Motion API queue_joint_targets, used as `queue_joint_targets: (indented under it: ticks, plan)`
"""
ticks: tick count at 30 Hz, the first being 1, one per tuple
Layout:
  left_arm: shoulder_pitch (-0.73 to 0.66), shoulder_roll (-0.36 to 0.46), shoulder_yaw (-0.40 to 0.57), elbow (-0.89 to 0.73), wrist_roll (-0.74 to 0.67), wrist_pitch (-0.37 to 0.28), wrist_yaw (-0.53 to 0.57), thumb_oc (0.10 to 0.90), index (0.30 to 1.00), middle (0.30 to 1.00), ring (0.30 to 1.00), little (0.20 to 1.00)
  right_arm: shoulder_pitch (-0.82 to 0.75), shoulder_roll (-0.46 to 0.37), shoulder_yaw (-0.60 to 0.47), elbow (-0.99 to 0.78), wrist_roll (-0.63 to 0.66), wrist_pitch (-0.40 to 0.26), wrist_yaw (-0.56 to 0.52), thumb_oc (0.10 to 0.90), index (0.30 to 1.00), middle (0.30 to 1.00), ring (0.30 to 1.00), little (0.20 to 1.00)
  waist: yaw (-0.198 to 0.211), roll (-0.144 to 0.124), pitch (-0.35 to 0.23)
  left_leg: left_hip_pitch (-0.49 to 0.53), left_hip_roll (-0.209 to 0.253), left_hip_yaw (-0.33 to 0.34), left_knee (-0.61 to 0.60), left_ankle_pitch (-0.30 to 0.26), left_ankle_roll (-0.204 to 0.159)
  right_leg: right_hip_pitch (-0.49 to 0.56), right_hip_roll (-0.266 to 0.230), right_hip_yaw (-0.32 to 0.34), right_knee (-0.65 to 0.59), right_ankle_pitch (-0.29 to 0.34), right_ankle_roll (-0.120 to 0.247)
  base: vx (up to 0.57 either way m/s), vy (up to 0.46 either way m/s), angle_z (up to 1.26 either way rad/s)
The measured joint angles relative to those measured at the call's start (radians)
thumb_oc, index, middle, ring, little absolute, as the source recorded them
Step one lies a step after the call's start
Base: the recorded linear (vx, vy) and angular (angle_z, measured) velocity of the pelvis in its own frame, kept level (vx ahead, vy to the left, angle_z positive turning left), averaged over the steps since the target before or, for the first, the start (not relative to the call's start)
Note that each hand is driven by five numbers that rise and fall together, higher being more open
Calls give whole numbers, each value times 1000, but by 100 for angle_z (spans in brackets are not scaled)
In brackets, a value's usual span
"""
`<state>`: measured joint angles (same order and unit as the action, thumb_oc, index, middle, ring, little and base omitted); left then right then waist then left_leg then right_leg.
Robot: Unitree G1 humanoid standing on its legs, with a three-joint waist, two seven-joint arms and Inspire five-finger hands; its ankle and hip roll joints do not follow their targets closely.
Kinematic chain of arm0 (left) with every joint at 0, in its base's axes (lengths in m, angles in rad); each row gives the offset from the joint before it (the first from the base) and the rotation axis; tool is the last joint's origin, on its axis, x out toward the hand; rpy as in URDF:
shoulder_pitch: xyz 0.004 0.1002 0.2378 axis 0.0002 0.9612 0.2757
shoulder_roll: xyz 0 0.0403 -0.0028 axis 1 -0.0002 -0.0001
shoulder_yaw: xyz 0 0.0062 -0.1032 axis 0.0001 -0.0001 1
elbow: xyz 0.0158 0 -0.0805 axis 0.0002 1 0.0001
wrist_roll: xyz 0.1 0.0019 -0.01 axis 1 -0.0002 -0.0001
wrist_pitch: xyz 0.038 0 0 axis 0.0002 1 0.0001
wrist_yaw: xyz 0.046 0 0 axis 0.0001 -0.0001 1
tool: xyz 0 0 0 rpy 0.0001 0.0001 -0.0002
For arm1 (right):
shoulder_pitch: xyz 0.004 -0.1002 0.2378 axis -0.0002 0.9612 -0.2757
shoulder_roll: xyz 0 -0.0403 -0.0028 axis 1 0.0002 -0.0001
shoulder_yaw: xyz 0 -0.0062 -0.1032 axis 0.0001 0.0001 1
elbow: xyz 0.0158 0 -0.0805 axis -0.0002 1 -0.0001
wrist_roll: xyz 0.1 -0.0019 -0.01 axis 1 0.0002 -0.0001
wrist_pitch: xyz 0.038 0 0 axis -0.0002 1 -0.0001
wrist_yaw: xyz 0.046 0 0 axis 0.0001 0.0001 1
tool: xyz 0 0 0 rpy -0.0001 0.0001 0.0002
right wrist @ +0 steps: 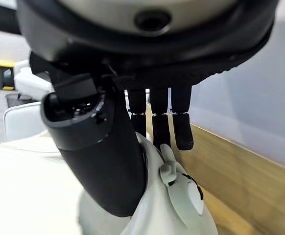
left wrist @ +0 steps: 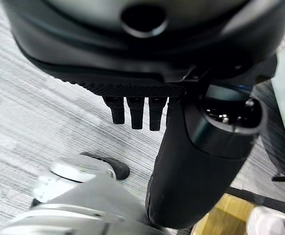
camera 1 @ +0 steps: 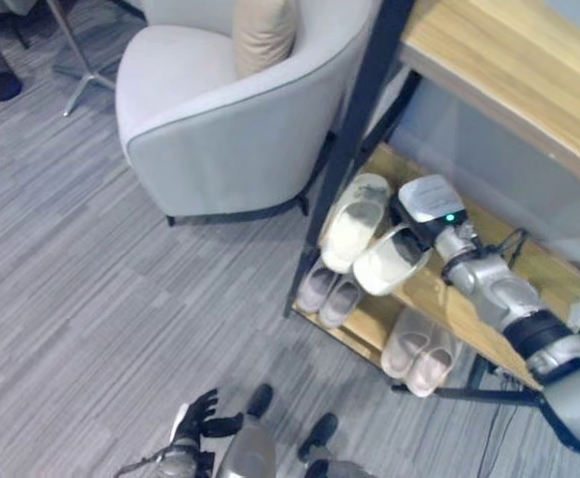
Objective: Arrange the slippers neatly on the shoe rack.
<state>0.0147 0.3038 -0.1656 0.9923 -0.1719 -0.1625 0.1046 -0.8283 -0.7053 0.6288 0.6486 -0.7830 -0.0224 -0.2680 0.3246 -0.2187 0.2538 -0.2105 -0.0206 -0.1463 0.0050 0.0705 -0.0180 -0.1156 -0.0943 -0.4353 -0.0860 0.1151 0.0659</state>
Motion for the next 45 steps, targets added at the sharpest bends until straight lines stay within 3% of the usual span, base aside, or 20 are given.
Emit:
queue_joint_targets:
  ticks: [10,11,12,25,45]
  plan:
    - [-6,20,-29,-2,-1,-14,-1,800,900,900,900,900,-34,-86,66,28,-22,-9,-34,400,300,300,300,300,7,-11,18,-29,-16,-19,14,-3,-4,-12,-13,-20,0,-2,4,3,5,6]
    - [-6,23,-33,-2,-1,-15,-1,800,900,900,900,900,-38,-89,66,28,-22,-11,-35,747,820,820,820,820,7,-10,19,-33,-17,-19,15,0,0,-15,-13,-20,0,-2,4,0,0,0]
    - [-6,25,-35,0,-1,-15,-1,800,900,900,900,900,-39,-90,67,32,-22,-13,-39,800,900,900,900,900,8,-10,20,-32,-17,-20,15,0,1,-15,-13,-21,0,-2,4,0,0,0]
    - [-9,24,-37,11,-2,-15,-1,800,900,900,900,900,-40,-95,66,22,-21,-16,-44,800,900,900,900,900,-1,2,29,-30,-16,-16,18,0,0,-14,-13,-16,0,-2,3,0,0,0]
    - [4,-4,-21,20,-1,-14,0,800,900,900,900,900,28,-109,22,-192,-21,-71,-43,800,900,900,900,900,-49,34,34,5,-12,31,19,-2,-1,2,-15,27,0,13,-14,-5,0,-6]
